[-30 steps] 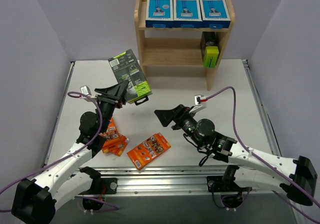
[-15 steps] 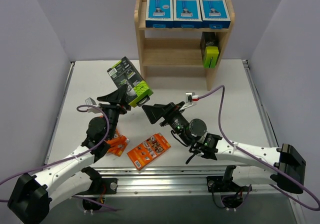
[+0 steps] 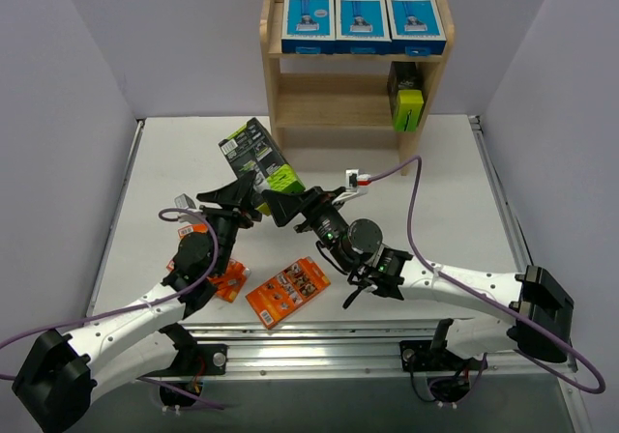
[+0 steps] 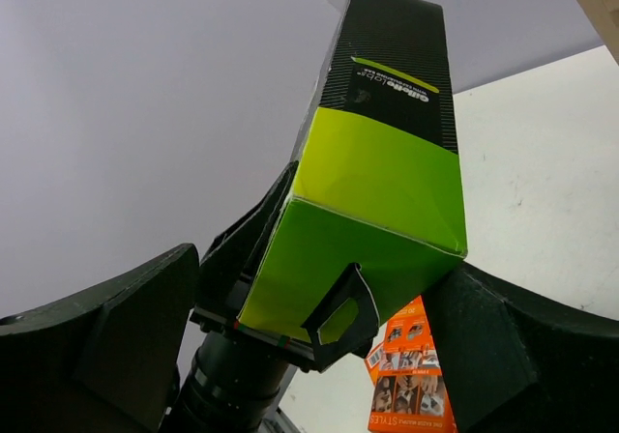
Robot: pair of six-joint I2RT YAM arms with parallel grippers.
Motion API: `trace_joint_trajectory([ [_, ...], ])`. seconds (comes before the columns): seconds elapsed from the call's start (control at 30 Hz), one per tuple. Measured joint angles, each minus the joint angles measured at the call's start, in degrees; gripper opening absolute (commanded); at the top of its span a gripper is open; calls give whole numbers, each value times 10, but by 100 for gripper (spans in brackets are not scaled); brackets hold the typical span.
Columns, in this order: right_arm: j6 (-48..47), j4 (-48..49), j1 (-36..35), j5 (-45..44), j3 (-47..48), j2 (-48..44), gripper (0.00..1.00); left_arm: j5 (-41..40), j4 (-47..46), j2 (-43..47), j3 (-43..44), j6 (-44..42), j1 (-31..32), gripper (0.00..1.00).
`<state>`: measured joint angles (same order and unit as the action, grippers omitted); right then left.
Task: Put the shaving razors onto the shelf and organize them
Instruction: Pass the shaving razor from the left arm to the right
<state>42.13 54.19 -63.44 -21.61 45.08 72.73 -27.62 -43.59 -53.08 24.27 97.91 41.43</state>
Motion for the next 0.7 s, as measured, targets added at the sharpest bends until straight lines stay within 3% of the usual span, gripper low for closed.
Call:
trace_joint_trajectory([
  [0.1, 0, 0, 0, -7, 8, 10, 84, -7, -2, 0, -2, 3, 4, 2],
  [0.37, 9, 0, 0, -27, 13, 24, 57, -12, -14, 0, -9, 7, 9, 2],
  [0.47, 21, 3, 0, -30, 14, 25, 41, -13, -23, 0, -13, 9, 9, 2],
  [0.6, 27, 3, -1, -31, 14, 25, 10, -14, -36, 1, -19, -1, 10, 2],
  [0.7, 33, 0, -4, -31, 14, 25, 0, -15, -37, 14, -23, -26, 10, 4],
])
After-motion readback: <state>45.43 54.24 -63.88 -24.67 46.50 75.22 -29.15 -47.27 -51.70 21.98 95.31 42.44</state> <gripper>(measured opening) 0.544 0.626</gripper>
